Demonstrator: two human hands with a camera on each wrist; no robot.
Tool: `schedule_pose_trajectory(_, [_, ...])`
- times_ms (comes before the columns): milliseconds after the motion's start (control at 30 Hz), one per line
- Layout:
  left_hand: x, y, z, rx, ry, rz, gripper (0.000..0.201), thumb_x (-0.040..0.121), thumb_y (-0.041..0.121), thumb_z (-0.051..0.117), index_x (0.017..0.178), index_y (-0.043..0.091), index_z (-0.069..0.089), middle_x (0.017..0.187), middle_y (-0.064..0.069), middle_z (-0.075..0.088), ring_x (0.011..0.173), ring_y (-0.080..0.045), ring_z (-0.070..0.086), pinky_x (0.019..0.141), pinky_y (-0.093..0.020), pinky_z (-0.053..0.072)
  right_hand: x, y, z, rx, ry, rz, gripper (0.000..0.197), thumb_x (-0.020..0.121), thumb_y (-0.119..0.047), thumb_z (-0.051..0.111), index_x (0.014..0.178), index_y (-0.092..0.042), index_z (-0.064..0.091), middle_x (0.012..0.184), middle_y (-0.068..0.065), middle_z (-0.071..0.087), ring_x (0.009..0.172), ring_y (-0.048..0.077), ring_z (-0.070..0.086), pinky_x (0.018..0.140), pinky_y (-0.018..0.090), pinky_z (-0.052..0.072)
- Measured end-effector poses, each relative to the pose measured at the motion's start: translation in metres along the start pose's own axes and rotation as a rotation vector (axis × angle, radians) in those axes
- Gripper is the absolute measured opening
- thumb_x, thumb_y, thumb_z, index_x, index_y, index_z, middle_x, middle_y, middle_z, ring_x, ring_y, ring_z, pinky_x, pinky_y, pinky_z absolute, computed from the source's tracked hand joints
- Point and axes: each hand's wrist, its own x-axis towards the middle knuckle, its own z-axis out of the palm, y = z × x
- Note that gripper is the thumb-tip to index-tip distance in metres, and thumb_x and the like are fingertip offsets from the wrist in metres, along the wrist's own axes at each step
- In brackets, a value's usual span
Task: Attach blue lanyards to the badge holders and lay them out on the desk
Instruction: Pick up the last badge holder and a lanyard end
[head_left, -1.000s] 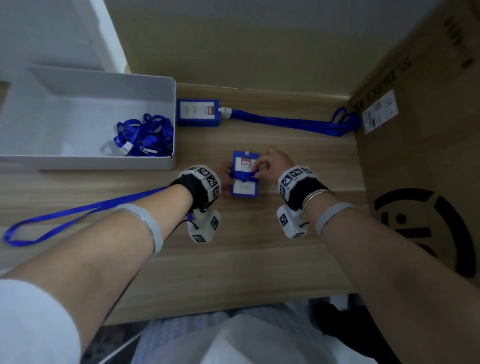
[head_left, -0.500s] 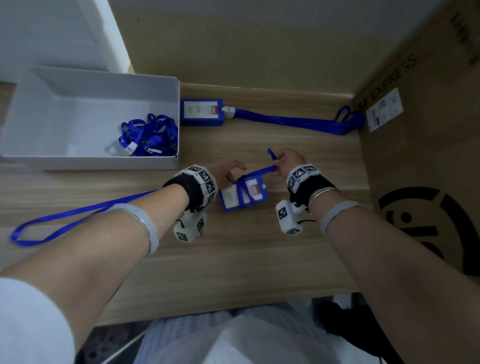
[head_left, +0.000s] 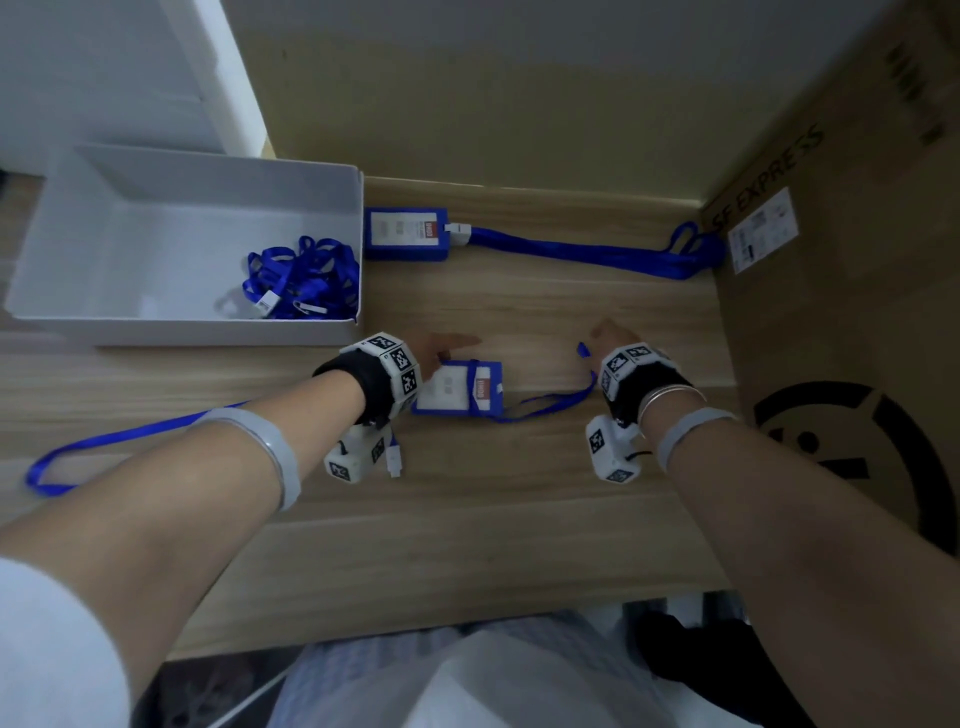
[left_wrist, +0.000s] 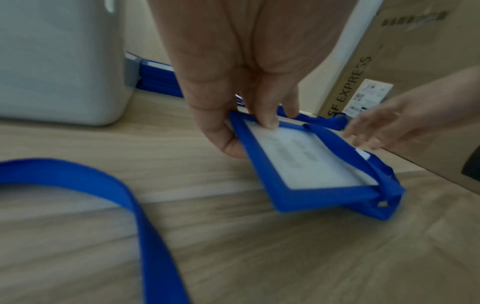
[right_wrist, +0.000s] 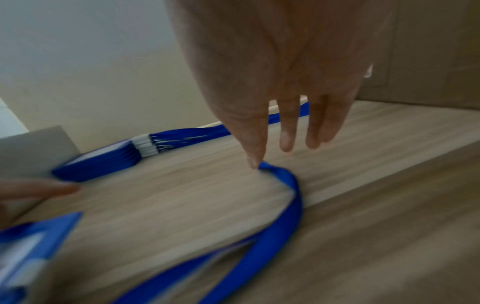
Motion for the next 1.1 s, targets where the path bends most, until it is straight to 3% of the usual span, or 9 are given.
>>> schedule_pose_trajectory(100, [-0.001,0.006,0.005,-0.083,0.092,0.011,0.062,0.089,-0.008,0.045,0.143,0.018,0.03,0.107,-0.015,0.055,0.096,-0.026,0.055,0.066,-0.017,0.043,0.001,-0.026,0.004,0.167,-0.044,-0.222,0.05,0.091,-0.003,0.047,0.138,-0.02,0.044,0.145,0.009,0.043,0.131,0.029,0.044,0.106,0.034,0.038])
schedule_pose_trajectory(267, [0.0,0.006,0.007,-0.134,0.179,-0.009,0.04,0.087,-0.004,0.051,0.123,0.006,0.038,0.1,-0.014,0.059,0.084,-0.02,0.052,0.052,-0.016,0.039,-0.012,-0.075,0.016,0.149,-0.315,-0.489,0.051,0.087,0.0,0.053,0.131,-0.027,0.054,0.144,-0.003,0.046,0.133,0.019,0.042,0.104,0.027,0.036])
schedule_pose_trajectory(400, [-0.005,-0.001,0.006,-0.091,0.199,-0.009,0.031,0.087,-0.005,0.051,0.117,0.0,0.046,0.115,-0.019,0.061,0.088,-0.022,0.053,0.065,-0.024,0.042,-0.015,-0.081,0.015,0.063,-0.273,-0.502,0.035,0.09,-0.02,0.058,0.124,-0.018,0.06,0.13,0.001,0.058,0.12,0.022,0.053,0.096,0.03,0.041])
schedule_pose_trajectory(600, [-0.014,-0.015,0.002,0.023,0.178,-0.063,0.034,0.091,-0.006,0.042,0.122,0.0,0.055,0.127,-0.019,0.056,0.118,-0.032,0.053,0.092,-0.033,0.043,-0.004,-0.05,0.012,-0.073,-0.252,-0.363,0.028,0.087,-0.032,0.064,0.108,-0.017,0.071,0.109,0.001,0.069,0.097,0.02,0.061,0.084,0.03,0.048])
schedule_pose_trajectory(700, [-0.02,-0.022,0.0,0.011,0.222,-0.083,0.034,0.091,-0.006,0.039,0.121,0.002,0.055,0.126,-0.02,0.057,0.115,-0.033,0.054,0.094,-0.035,0.044,-0.004,-0.036,0.014,-0.214,-0.288,-0.338,0.039,0.083,-0.029,0.069,0.121,-0.022,0.063,0.13,0.002,0.059,0.114,0.025,0.057,0.096,0.033,0.047])
schedule_pose_trajectory(800, [-0.026,-0.02,0.0,0.007,0.217,-0.066,0.036,0.091,-0.007,0.039,0.121,0.003,0.055,0.126,-0.019,0.057,0.116,-0.032,0.054,0.093,-0.032,0.044,-0.01,-0.042,0.02,-0.11,-0.219,-0.46,0.07,0.077,-0.03,0.074,0.139,-0.035,0.041,0.146,0.004,0.036,0.132,0.027,0.041,0.109,0.04,0.037])
schedule_pose_trajectory(867, [-0.029,-0.017,0.0,-0.007,0.22,-0.047,0.036,0.091,-0.007,0.039,0.121,0.004,0.056,0.126,-0.018,0.058,0.116,-0.031,0.054,0.089,-0.03,0.043,-0.017,-0.056,0.023,0.013,-0.273,-0.533,0.077,0.077,-0.03,0.074,0.143,-0.034,0.034,0.148,0.004,0.035,0.135,0.026,0.036,0.111,0.04,0.033])
schedule_pose_trajectory(1000, [-0.035,-0.02,-0.001,-0.01,0.228,-0.069,0.034,0.092,-0.005,0.04,0.119,0.005,0.057,0.125,-0.016,0.059,0.115,-0.03,0.055,0.092,-0.032,0.044,-0.03,-0.076,0.029,0.211,-0.363,-0.562,0.051,0.083,-0.025,0.068,0.131,-0.02,0.053,0.133,0.001,0.055,0.122,0.02,0.049,0.099,0.031,0.034])
schedule_pose_trajectory(1100, [-0.04,-0.027,-0.001,-0.025,0.239,-0.106,0.034,0.091,-0.005,0.041,0.12,0.005,0.057,0.126,-0.016,0.059,0.116,-0.03,0.055,0.093,-0.031,0.044,-0.028,-0.076,0.031,0.162,-0.337,-0.53,0.025,0.087,-0.034,0.063,0.108,-0.02,0.065,0.113,0.002,0.063,0.109,0.02,0.056,0.095,0.032,0.039])
